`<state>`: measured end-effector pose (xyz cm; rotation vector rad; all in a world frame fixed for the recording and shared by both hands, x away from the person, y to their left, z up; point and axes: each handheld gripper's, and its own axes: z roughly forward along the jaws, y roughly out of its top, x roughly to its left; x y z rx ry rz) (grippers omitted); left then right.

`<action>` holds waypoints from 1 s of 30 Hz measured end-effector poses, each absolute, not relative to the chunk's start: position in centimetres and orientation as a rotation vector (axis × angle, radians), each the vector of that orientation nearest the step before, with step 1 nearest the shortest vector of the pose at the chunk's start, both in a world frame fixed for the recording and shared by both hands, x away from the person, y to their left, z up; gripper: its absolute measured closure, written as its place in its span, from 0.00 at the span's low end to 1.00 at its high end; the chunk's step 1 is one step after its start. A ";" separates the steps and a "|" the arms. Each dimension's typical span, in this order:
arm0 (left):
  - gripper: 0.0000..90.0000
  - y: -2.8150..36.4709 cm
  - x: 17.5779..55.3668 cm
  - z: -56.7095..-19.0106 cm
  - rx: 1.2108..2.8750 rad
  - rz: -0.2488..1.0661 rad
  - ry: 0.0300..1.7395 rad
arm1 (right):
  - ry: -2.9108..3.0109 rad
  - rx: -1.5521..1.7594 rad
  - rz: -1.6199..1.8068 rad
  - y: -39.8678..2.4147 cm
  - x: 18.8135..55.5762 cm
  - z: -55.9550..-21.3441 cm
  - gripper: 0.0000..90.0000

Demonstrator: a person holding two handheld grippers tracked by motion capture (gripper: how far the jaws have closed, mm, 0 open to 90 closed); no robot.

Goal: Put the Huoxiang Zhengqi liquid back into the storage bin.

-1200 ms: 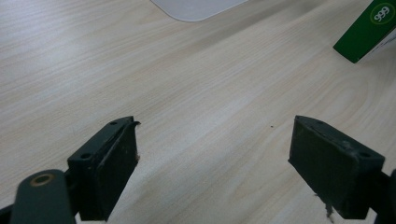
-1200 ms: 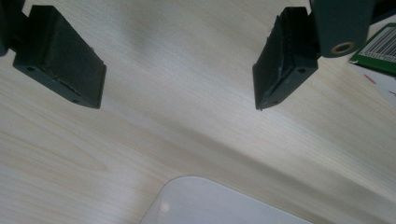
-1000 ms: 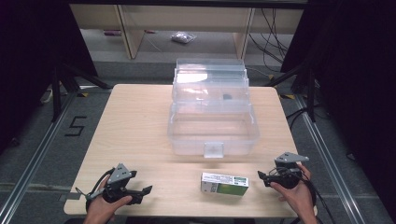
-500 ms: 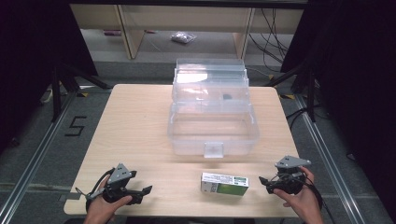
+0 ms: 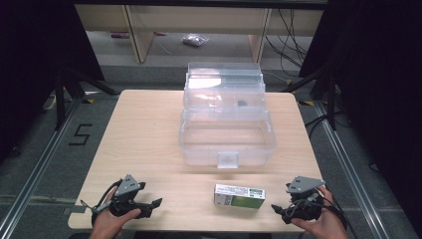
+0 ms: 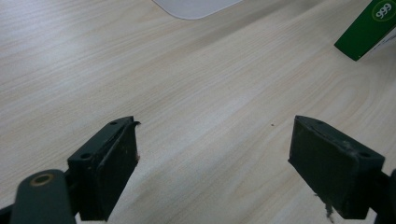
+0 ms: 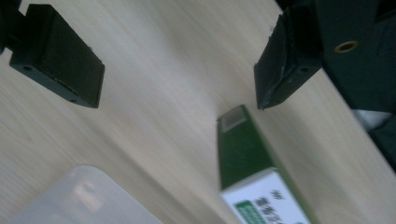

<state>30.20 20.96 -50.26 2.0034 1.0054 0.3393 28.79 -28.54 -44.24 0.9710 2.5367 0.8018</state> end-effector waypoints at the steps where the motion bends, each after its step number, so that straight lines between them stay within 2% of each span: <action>1: 0.17 21.0 30.2 -50.2 2.005 0.339 1.004 | 2.550 0.928 0.796 -28.4 28.8 -44.1 0.20; 13: 0.17 21.0 30.2 -50.3 2.002 0.336 1.005 | 2.654 0.753 0.727 -23.7 29.3 -42.9 0.21; 30: 0.17 21.0 30.2 -50.2 2.008 0.330 1.016 | 2.758 0.609 0.674 -20.3 31.1 -42.1 0.23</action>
